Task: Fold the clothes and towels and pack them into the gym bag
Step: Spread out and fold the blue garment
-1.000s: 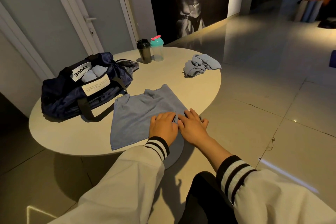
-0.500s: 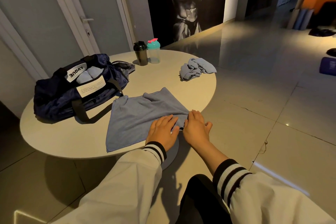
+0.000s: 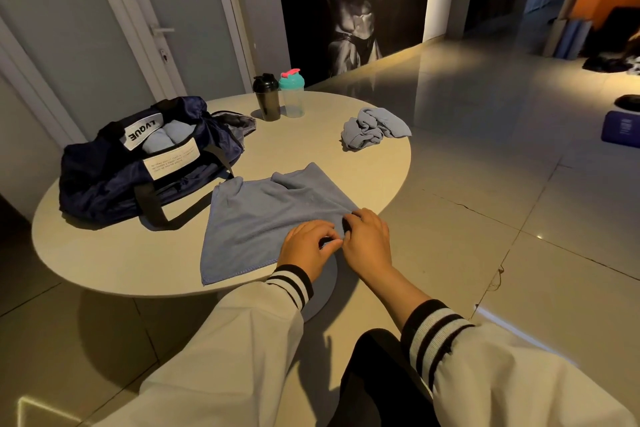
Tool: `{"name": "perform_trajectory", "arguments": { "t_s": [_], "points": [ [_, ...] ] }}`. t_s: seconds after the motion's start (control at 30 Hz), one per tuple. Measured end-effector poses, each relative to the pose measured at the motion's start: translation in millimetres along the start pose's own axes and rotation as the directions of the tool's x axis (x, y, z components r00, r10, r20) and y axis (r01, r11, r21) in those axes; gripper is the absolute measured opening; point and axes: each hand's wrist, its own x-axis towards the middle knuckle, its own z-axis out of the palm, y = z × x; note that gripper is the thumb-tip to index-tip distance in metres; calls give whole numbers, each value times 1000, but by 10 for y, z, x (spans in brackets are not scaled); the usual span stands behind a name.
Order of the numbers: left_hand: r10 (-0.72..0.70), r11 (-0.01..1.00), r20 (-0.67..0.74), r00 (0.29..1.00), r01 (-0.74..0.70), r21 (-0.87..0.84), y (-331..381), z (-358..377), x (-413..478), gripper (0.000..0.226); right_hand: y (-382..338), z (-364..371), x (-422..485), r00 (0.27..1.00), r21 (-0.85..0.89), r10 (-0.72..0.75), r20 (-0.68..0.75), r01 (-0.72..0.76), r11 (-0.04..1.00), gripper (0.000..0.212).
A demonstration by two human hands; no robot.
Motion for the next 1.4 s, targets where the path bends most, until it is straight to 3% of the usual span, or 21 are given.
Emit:
{"name": "perform_trajectory", "arguments": {
  "t_s": [0.1, 0.2, 0.27, 0.47, 0.67, 0.73, 0.87, 0.97, 1.07, 1.13, 1.23, 1.4],
  "points": [
    [-47, 993, 48, 998, 52, -109, -4, -55, 83, 12, -87, -24, 183, 998, 65, -52, 28, 50, 997, 29],
    [-204, 957, -1, 979, 200, -212, -11, -236, 248, 26, -179, 16, 466, 994, 72, -77, 79, 71, 995, 34],
    [-279, 947, -29, 960, 270, -175, -92, -366, 425, 33, -248, 105, 680, 989, 71, -83, 124, 74, 995, 34],
    [-433, 901, 84, 897, 433, 22, -619, -459, 962, 45, -394, 382, 1316, 962, 129, -79, 263, 46, 991, 37],
    [-381, 916, 76, 921, 365, 169, -966, -431, 1170, 49, -365, 662, 1710, 903, -69, -40, 427, 76, 995, 28],
    [-383, 909, 77, 920, 362, 206, -1032, -409, 1153, 52, -302, 746, 1746, 917, -63, -19, 398, 48, 997, 23],
    [-455, 860, 133, 880, 396, 321, -1049, -397, 1171, 58, -149, 829, 1807, 960, -32, 41, 277, -34, 999, 56],
    [-498, 846, 184, 847, 428, 316, -1050, -436, 1235, 60, -136, 807, 1857, 953, -23, 124, 277, -122, 992, 65],
    [-500, 844, 145, 854, 443, 302, -1077, -496, 1346, 51, -243, 803, 1919, 957, -93, 115, 265, -94, 991, 74],
    [-495, 852, 91, 864, 463, 244, -1118, -545, 1414, 39, -350, 820, 1987, 974, -89, -11, 225, 32, 996, 73],
    [-487, 858, 39, 873, 469, 210, -1157, -611, 1451, 25, -456, 899, 2077, 932, -7, -155, 326, 166, 986, 59],
    [-399, 897, 19, 917, 386, 215, -1122, -645, 1492, 9, -506, 972, 2074, 950, -44, -105, 294, 123, 991, 36]
  ]
}}
